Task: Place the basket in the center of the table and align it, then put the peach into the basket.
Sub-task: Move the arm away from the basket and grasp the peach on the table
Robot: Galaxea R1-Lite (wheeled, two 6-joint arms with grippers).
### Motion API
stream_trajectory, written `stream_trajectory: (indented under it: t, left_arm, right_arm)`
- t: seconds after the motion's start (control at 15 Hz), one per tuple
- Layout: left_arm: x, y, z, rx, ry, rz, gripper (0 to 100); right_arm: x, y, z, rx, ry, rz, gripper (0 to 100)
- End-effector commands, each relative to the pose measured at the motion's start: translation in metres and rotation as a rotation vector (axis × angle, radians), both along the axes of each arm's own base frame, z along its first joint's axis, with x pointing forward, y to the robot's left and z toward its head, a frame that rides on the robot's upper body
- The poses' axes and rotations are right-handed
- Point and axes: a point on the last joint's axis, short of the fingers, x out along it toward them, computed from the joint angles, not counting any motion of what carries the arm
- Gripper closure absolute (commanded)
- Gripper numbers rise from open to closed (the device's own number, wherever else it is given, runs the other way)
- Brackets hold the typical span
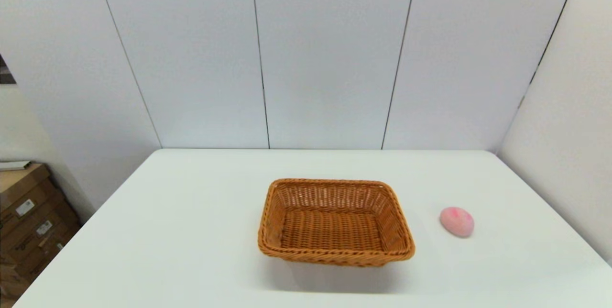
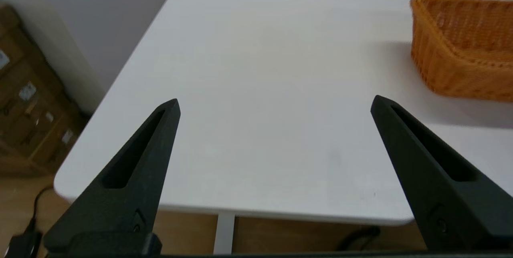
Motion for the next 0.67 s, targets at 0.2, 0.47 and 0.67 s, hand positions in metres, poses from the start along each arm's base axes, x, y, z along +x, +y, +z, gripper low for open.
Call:
stream_trajectory:
  t: [0.2, 0.47, 0.67]
  left_arm:
    - [-0.001, 0.000, -0.006, -0.001, -0.019, 0.000, 0]
    - [-0.001, 0.000, -0.006, -0.002, -0.019, 0.001, 0]
    - [-0.001, 0.000, -0.006, -0.002, -0.019, 0.001, 0]
  right_arm:
    - [0.133, 0.002, 0.127, 0.083, 0.496, 0.005, 0]
    - [0.230, 0.007, 0.113, 0.076, 0.731, 0.002, 0]
    - [0.277, 0.010, 0.079, 0.074, 0.874, 0.002, 0]
